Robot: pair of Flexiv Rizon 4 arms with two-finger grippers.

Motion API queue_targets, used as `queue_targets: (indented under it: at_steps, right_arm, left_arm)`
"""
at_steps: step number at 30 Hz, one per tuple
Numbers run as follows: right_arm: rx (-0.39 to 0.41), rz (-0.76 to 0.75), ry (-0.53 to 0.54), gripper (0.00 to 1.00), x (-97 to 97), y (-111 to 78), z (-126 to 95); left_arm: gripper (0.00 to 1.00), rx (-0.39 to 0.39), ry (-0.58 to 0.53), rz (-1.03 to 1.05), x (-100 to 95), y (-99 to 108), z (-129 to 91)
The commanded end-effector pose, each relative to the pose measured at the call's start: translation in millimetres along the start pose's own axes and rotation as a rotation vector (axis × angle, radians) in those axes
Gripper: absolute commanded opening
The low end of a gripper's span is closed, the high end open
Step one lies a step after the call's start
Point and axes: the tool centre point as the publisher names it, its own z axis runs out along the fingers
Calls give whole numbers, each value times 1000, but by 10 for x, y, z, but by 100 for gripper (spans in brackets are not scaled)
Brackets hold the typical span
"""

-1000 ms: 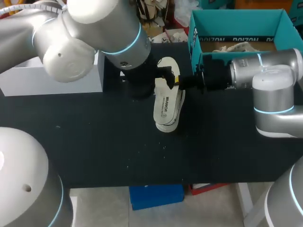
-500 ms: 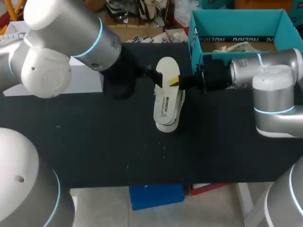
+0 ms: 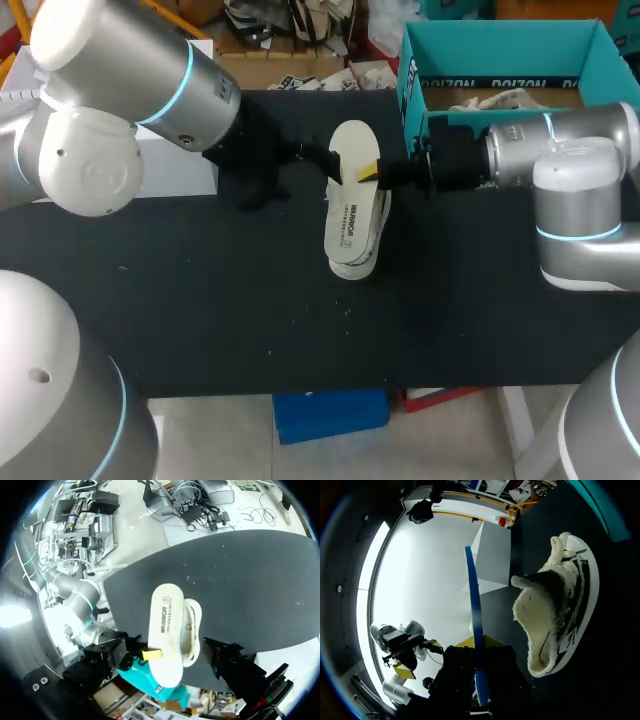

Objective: Take the shoe out of the shoebox, open the shoe tongue, remove and reinsert the insole, then place the shoe into the shoebox

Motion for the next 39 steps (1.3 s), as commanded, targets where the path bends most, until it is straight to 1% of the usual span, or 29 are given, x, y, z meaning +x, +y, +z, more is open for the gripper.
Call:
queue_targets:
  at_steps: [1,2,6,8,22,23,25,29,32,34,35,39]
  right_arm:
    - [-3,0,0,0,-2,-5,8]
    - [-3,0,0,0,-2,-5,8]
    - [-3,0,0,0,-2,-5,8]
    - [-3,0,0,0,-2,-5,8]
    - [-3,0,0,0,-2,-5,8]
    - [-3,0,0,0,-2,-5,8]
    - [-3,0,0,0,-2,-5,8]
    - [-3,0,0,0,-2,-5,8]
    - [-3,0,0,0,-2,-5,8]
    - [-3,0,0,0,-2,-5,8]
    - [-3,0,0,0,-2,-5,8]
    - [-3,0,0,0,-2,-5,8]
  left_arm:
    - [100,38,-229,-34,175,94,113]
    - [100,41,-247,-43,183,107,115]
    - [100,68,-406,-85,223,189,105]
    - [100,132,-485,-95,234,228,94]
    - [100,132,-485,-95,234,228,94]
    - [100,141,-532,-98,220,215,100]
    - [100,74,-553,-89,234,192,135]
    - [100,10,-643,-100,315,158,209]
    - [100,3,-716,-135,355,156,224]
    - [100,-14,-741,-139,372,154,235]
    - [100,-10,-763,-153,381,162,243]
    - [100,-37,-806,-163,413,228,306]
